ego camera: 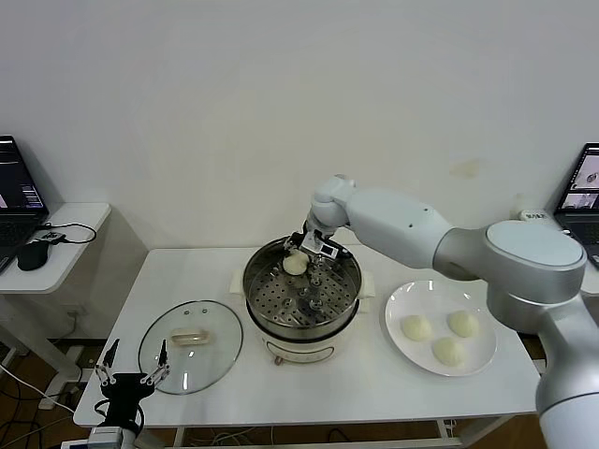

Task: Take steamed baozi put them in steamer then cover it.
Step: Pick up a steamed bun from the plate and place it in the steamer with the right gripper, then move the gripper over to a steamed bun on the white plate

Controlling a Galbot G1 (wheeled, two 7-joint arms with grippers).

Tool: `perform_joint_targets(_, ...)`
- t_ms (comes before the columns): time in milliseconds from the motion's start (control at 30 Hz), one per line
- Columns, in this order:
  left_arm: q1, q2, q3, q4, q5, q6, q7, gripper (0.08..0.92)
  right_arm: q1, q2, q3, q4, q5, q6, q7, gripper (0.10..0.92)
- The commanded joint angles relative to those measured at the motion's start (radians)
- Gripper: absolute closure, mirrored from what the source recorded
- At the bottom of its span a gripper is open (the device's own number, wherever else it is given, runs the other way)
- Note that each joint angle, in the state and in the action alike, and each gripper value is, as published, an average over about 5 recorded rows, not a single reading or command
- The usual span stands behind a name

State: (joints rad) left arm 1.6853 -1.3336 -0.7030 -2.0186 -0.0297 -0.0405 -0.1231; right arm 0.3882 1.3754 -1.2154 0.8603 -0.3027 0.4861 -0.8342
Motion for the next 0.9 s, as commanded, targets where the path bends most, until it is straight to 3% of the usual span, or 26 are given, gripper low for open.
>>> perform_joint_targets(33, 0.003, -0.001, -0.002, -0.005, 0.0, 0.001, 0.0, 0.177, 0.011, 0.004, -0.006, 0.0, 0.001, 0.042, 0.003, 0.361)
perform_joint_targets(200, 0.008, -0.001, -0.005, -0.013, 0.0, 0.004, 0.001, 0.177, 0.088, -0.086, -0.039, 0.174, 0.233, -0.166, -0.09, 0.224)
perform_joint_targets(333, 0.013, 0.0, -0.014, -0.02, -0.004, 0.006, 0.002, 0.177, 0.177, -0.232, -0.074, 0.399, 0.408, -0.469, -0.162, 0.204)
perform_joint_targets(533, 0.016, 0.005, -0.014, -0.029, -0.003, 0.019, 0.005, 0.177, 0.232, -0.458, -0.063, 0.605, 0.526, -0.726, -0.167, 0.202)
perform_joint_targets(700, 0.016, 0.01, -0.013, -0.041, -0.002, 0.03, 0.007, 0.177, 0.241, -0.637, -0.042, 0.741, 0.561, -0.836, -0.163, 0.203)
perform_joint_targets(900, 0.018, 0.017, -0.008, -0.041, -0.001, 0.032, 0.008, 0.177, 0.208, -0.849, -0.001, 0.813, 0.521, -0.862, -0.174, 0.202)
